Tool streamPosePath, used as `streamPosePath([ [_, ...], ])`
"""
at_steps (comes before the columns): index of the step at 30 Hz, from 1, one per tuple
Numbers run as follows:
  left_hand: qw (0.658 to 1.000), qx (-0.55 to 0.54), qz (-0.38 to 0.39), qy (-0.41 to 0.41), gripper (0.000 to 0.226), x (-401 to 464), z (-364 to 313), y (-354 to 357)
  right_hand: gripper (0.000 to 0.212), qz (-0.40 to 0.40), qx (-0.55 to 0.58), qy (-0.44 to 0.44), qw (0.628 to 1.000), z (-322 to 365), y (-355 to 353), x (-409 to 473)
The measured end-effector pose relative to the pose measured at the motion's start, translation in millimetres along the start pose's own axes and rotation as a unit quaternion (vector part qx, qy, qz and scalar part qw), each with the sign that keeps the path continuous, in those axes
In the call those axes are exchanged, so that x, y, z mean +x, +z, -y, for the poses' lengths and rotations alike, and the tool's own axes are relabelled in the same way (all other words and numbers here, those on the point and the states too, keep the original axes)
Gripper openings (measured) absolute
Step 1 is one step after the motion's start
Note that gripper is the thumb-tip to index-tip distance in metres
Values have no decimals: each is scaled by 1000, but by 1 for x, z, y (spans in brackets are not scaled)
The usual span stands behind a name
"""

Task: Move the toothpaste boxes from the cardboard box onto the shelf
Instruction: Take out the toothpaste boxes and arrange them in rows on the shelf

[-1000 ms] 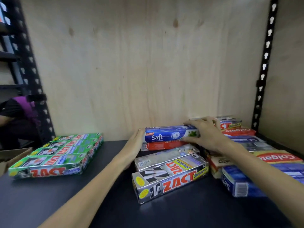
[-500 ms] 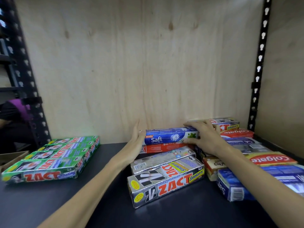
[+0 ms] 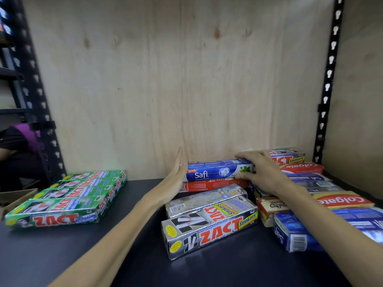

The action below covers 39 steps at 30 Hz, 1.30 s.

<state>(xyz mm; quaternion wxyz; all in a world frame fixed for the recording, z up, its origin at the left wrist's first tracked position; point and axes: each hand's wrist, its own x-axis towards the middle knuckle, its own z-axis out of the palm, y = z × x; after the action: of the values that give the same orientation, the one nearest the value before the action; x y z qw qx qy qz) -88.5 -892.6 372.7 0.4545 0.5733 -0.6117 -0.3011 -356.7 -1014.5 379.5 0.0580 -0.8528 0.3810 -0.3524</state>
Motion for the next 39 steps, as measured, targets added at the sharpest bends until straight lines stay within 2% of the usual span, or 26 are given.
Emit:
streamPosePath([
  [3, 1000, 21, -2, -11, 73, -7, -2, -1, 55, -3, -22, 0, 1000, 4, -1, -1],
  [6, 997, 75, -14, 17, 84, -14, 5, -13, 47, -3, -37, 0, 999, 7, 0, -1],
  [10, 989, 111, -88, 51, 52, -18, 17, -35, 42, 1, -54, -29, 998, 16, 3, 5],
  [13, 988, 80, -127, 44, 50, -25, 21, -52, 37, 38, -37, -32, 998, 35, 7, 20],
  [15, 984, 52, -164, 38, 41, -29, 24, -60, 39, 56, 5, -29, 998, 49, 11, 30],
  [18, 973, 36, -226, 23, 25, -26, 31, -64, 47, 35, 56, -31, 997, 62, 22, 38],
  [22, 961, 51, -271, 4, 34, -17, 34, -57, 63, 12, 86, -59, 994, 56, 29, 35],
  [24, 955, 49, -291, 12, 36, -15, 32, -56, 63, 11, 74, -62, 995, 51, 32, 33],
  [28, 950, 83, -294, 64, 47, -18, 31, -58, 37, -18, 88, -63, 994, 48, 37, 35],
  [31, 951, 92, -279, 98, 54, -24, 24, -54, 24, -26, 131, -31, 991, 50, 39, 39],
  [35, 924, 76, -361, 95, 37, -27, 7, -63, 25, -44, 110, -24, 993, 73, 41, 47],
  [39, 884, 160, -438, 27, 23, -31, 6, -82, 41, 32, 127, -19, 991, 107, 61, 57],
])
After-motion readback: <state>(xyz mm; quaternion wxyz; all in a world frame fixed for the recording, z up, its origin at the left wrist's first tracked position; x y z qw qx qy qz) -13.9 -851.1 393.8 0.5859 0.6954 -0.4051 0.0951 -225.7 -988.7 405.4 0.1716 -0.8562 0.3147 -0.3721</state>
